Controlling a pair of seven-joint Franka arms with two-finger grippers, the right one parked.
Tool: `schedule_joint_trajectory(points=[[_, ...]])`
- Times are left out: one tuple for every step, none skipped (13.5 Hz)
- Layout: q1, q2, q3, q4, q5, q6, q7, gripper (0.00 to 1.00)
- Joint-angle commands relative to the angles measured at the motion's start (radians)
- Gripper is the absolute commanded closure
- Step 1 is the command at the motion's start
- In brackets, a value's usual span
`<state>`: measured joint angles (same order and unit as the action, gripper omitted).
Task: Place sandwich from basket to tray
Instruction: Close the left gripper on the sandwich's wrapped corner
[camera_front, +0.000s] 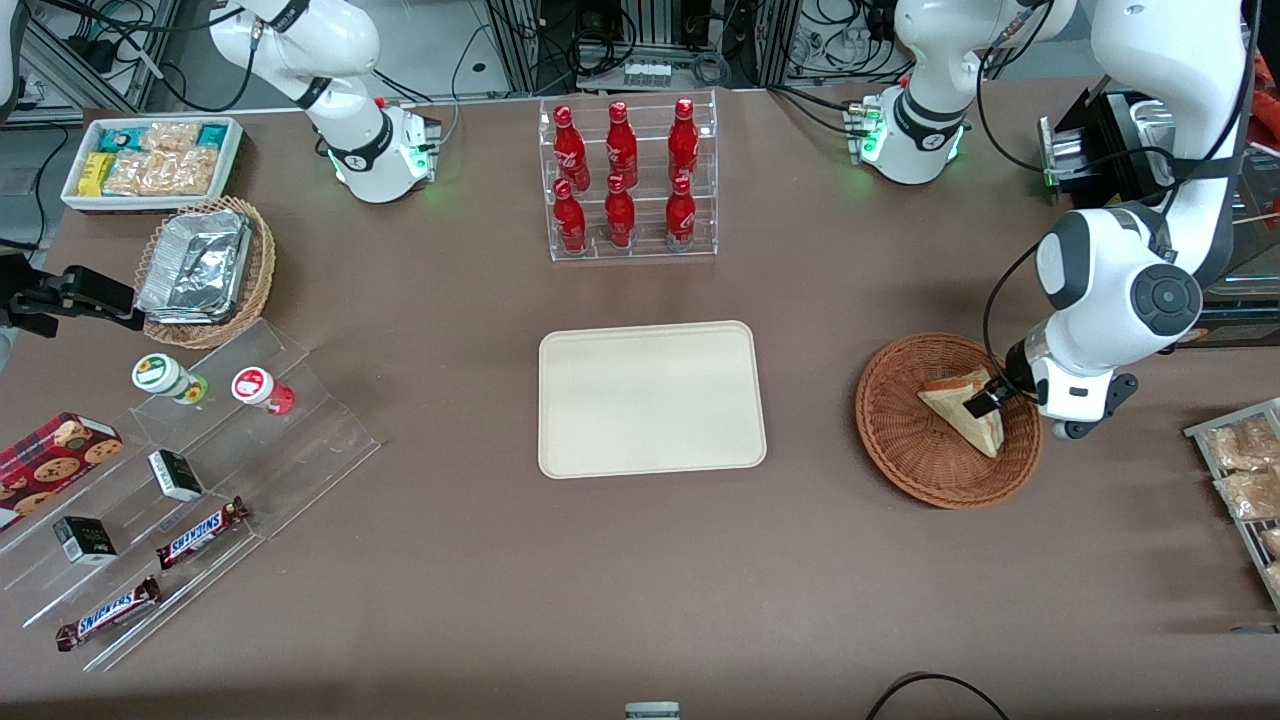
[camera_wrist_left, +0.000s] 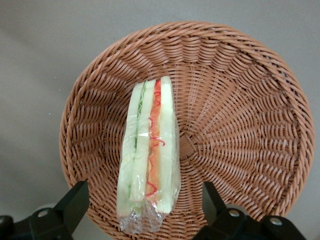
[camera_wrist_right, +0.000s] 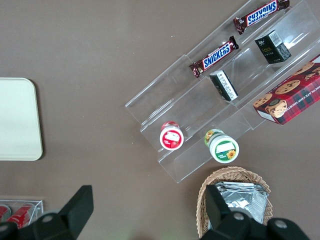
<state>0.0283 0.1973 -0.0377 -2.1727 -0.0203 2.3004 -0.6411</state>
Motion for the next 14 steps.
schedule_joint_trajectory(points=[[-0.004, -0.039, -0.002, -0.048, 0.006, 0.03, -0.037, 0.0], [-0.004, -0.039, -0.002, -0.061, 0.006, 0.042, -0.038, 0.0], [-0.004, -0.039, -0.002, -0.068, 0.006, 0.054, -0.037, 0.0], [-0.004, -0.038, -0.002, -0.076, 0.006, 0.066, -0.038, 0.0], [-0.004, -0.038, -0.002, -0.084, 0.006, 0.077, -0.038, 0.0], [-0.004, -0.039, -0.002, -0.094, 0.006, 0.088, -0.038, 0.0], [-0.004, -0.039, -0.002, -0.104, 0.005, 0.099, -0.038, 0.0], [-0.004, -0.038, -0.002, -0.113, 0.005, 0.111, -0.038, 0.0], [-0.004, -0.039, -0.002, -0.125, 0.005, 0.128, -0.043, 0.0], [-0.004, -0.038, -0.002, -0.136, 0.005, 0.142, -0.043, 0.0], [-0.004, -0.038, -0.002, -0.14, 0.005, 0.146, -0.043, 0.0], [-0.004, -0.038, -0.002, -0.142, 0.005, 0.148, -0.043, 0.0], [-0.004, -0.036, -0.002, -0.144, 0.005, 0.148, -0.043, 0.0], [-0.005, -0.036, -0.002, -0.145, 0.006, 0.148, -0.042, 0.0]])
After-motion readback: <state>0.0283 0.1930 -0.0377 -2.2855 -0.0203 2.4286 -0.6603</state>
